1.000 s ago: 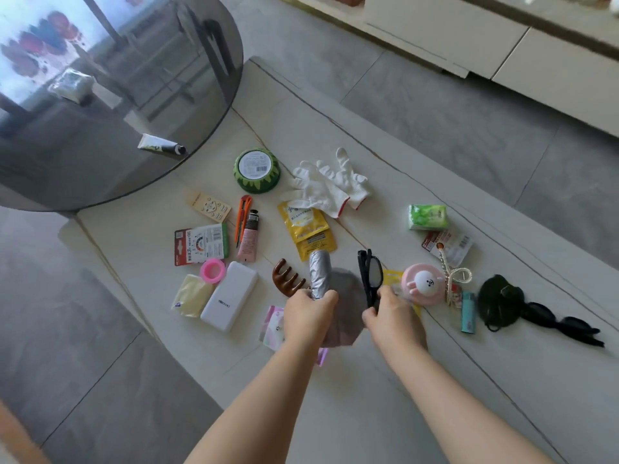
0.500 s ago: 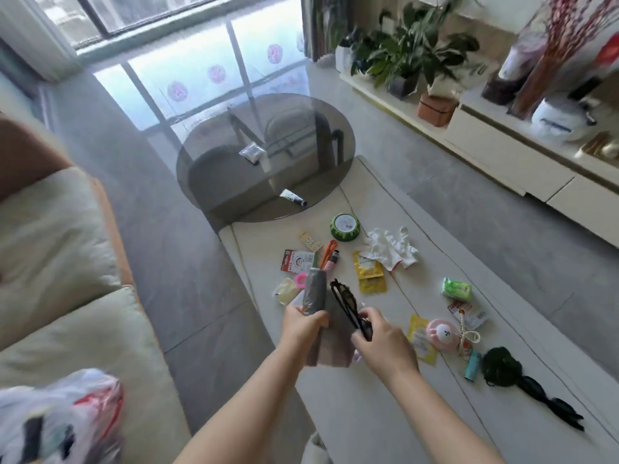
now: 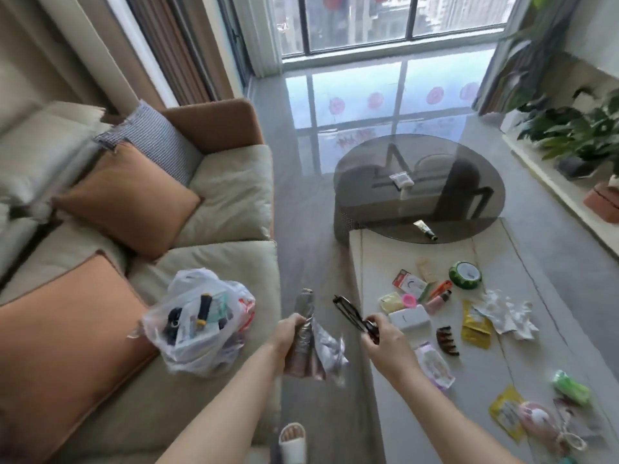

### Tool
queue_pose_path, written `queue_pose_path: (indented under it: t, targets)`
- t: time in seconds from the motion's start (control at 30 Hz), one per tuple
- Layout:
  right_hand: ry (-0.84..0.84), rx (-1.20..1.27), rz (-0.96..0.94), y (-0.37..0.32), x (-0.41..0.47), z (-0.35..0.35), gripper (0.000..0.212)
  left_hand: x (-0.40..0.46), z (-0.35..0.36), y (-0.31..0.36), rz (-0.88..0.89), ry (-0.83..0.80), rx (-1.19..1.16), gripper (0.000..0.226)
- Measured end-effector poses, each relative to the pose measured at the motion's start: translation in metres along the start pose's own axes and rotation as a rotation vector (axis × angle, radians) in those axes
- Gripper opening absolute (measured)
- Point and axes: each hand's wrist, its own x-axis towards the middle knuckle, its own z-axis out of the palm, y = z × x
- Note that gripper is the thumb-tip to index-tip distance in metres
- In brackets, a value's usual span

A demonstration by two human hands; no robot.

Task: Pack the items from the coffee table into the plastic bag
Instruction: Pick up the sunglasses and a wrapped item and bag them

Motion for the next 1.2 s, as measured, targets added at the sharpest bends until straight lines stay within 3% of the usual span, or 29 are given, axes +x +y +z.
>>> queue_pose_path:
  t: [0.2, 0.33, 0.4, 0.57, 0.77, 0.9, 1.0, 1.2]
  targets:
    - [-0.095, -0.071, -0.121, -0.082, 0.023, 0.046, 0.027, -0.014, -0.104, 0.016, 0.043, 0.105, -0.062, 0.012]
    - [-0.165, -0.111, -0.174, -0.136, 0.040, 0.087, 0.023, -0.008, -0.171, 0.022, 0.072, 0.246, -0.136, 0.031]
    - [-0.187, -0.126, -0.183, -0.159, 0.050, 0.112, 0.021, 0.003, -0.204, 0.021, 0.056, 0.305, -0.198, 0.026]
    - [-0.267, -0.136, -0.139, -0.202, 0.081, 0.183, 0.014, 0.040, -0.273, 0.025, 0.009, 0.424, -0.354, 0.025]
    - [-0.290, -0.164, -0.067, -0.231, 0.129, 0.272, 0.017, 0.111, -0.334, 0.029, -0.110, 0.394, -0.501, 0.027]
    - [-0.302, -0.213, -0.046, -0.240, 0.160, 0.314, 0.012, 0.161, -0.359, 0.032, -0.101, 0.465, -0.456, 0.016]
    - [-0.299, -0.259, -0.037, -0.239, 0.186, 0.341, 0.020, 0.197, -0.371, 0.033, -0.092, 0.479, -0.406, 0.038]
    - [-0.374, -0.408, -0.050, -0.229, 0.231, 0.380, 0.014, 0.261, -0.377, 0.029, -0.072, 0.507, -0.243, 0.077]
